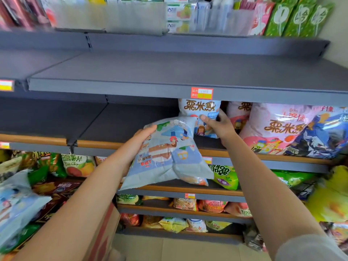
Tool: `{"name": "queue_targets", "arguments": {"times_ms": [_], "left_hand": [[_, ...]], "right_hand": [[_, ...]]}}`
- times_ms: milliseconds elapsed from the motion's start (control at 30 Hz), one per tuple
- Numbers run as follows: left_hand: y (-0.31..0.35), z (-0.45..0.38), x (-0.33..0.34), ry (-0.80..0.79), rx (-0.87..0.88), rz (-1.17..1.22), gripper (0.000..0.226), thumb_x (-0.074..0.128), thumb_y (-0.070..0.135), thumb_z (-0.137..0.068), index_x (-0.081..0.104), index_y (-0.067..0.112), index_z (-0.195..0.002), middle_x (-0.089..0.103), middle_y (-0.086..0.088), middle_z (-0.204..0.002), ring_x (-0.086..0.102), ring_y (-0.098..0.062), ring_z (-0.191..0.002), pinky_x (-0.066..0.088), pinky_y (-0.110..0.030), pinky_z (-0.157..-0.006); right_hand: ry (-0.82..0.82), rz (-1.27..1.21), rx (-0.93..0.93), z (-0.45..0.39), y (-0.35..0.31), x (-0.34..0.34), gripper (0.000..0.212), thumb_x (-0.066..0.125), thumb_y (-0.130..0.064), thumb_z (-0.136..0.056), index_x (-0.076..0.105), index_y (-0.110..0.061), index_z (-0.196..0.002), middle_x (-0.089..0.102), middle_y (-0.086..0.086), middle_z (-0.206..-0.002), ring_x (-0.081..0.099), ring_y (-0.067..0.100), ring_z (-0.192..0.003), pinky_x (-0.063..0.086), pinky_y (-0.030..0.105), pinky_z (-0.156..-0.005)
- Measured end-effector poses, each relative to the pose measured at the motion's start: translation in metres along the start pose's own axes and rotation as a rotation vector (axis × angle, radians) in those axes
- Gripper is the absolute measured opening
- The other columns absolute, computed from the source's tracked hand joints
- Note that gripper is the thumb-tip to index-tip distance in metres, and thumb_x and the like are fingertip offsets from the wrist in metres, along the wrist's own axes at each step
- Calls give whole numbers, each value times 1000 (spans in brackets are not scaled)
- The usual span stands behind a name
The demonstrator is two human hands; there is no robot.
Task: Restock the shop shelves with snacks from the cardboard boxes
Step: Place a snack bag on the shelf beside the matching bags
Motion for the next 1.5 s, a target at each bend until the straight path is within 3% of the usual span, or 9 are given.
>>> {"name": "queue_targets", "arguments": {"times_ms": [100,333,533,733,900,1033,1200,1300,1500], "left_hand": [[7,0,23,-59,-16,-54,52,59,41,-96,54,11,-137,66,-16,-127,63,-31,-119,48,-42,-104],[30,-2,44,-103,-53,-160,35,57,46,-96,73,16,-105,77,-6,-88,74,-17,-72,58,-23,-63],[19,-20,42,-23,0,-354,76,59,50,-93,25,22,-155,55,-3,-137,63,-18,-113,48,-25,-81],[28,-25,59,-84,-60,-282,36,53,48,-98,68,19,-113,78,-3,-88,74,-14,-72,56,-25,-65],[44,-26,73,-109,-78,-336,31,48,40,-102,65,16,-94,71,-7,-78,69,-11,-56,52,-19,-48],[49,-25,64,-147,-157,-171,27,49,32,-102,66,11,-105,75,-14,-93,70,-28,-86,57,-42,-77],[31,-37,46,-88,-88,4,29,51,8,-100,56,8,-128,66,-24,-113,73,-35,-90,62,-38,-70],[18,-39,41,-75,5,-215,42,55,-3,-94,54,14,-133,70,-15,-111,71,-29,-99,61,-34,-71],[11,-35,49,-197,242,-607,90,84,31,-76,31,35,-149,45,18,-138,40,-5,-129,34,-32,-109]], "right_hand": [[-4,-11,-43,4,0,1,41,79,-22,-83,62,-23,-121,73,-2,-113,71,19,-101,58,44,-91],[-38,-28,-59,9,-5,-14,50,71,-10,-86,59,-30,-129,70,-2,-119,69,16,-104,58,32,-85],[-121,-94,78,12,-6,-20,40,46,-12,-100,57,-39,-128,67,-2,-130,63,22,-117,44,57,-106],[-108,181,-51,33,-17,-31,68,43,14,-90,40,-19,-150,44,8,-150,44,26,-139,39,44,-114],[-340,447,-177,63,-17,-20,69,67,-35,-93,30,-35,-152,32,-6,-157,29,11,-146,24,23,-117],[-376,422,-204,76,-25,-25,89,65,-71,-78,22,-42,-149,27,-4,-160,24,7,-148,22,27,-119],[-420,245,-111,76,-5,-31,80,84,-9,-77,43,-22,-145,59,-14,-131,57,-15,-111,46,7,-88],[-368,252,-76,71,0,-30,69,82,-15,-80,48,-21,-140,64,-14,-124,60,-13,-106,46,8,-85],[-318,292,-67,75,-1,-32,50,72,-23,-91,48,-36,-133,61,-24,-122,54,-11,-113,42,3,-86]]}}
Point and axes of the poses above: each hand's wrist, its own z-axis away from the middle knuckle, its own x-axis out of the palm, y = z × x, the point moved 4 cm from there along -z, towards the middle knuckle
